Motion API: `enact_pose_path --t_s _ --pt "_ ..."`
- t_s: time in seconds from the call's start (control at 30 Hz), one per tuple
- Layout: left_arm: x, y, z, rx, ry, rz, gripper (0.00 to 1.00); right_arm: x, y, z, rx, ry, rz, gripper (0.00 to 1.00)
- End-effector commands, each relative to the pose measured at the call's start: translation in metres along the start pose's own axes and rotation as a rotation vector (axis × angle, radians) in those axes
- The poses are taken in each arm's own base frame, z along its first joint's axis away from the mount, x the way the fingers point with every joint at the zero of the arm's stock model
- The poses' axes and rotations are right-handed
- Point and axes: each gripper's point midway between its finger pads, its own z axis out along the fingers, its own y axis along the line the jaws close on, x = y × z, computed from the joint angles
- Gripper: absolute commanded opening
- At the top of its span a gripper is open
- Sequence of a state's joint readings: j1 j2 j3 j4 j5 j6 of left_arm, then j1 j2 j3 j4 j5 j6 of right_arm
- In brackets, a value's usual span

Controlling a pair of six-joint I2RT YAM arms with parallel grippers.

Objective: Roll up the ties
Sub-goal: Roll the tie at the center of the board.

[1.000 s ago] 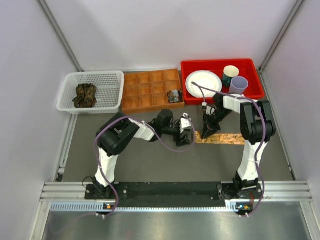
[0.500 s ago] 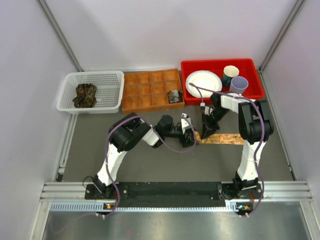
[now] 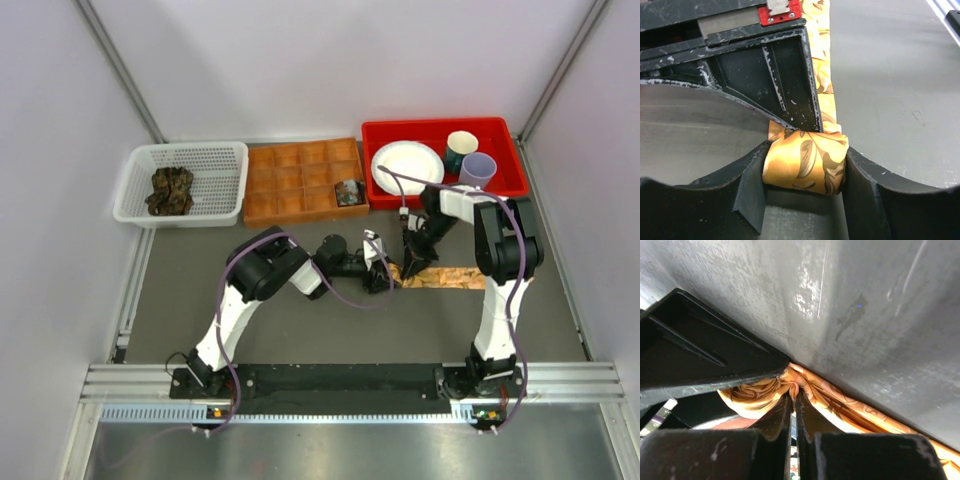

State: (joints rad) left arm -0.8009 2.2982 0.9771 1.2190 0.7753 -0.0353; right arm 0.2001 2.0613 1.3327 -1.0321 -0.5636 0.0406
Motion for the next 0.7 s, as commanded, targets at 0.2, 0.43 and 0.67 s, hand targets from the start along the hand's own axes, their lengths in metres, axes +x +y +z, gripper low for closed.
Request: enact_pose_path --t_s 0.2,0.43,0.67 --pt "0.060 -0.013 0.006 0.019 0.176 -0.078 0.58 -0.020 -0.023 0.036 0.081 -0.025 -0.066 0.00" --pt "0.077 -0.011 -0.007 -0.015 0.281 -0.050 0.40 -0.022 -0.017 0.030 0.063 -0.023 -0.094 0.00" --pt "0.084 -0.007 -0.022 -0.047 0.442 -0.051 0.12 -0.029 -0.003 0.022 0.021 -0.029 -0.097 0.11"
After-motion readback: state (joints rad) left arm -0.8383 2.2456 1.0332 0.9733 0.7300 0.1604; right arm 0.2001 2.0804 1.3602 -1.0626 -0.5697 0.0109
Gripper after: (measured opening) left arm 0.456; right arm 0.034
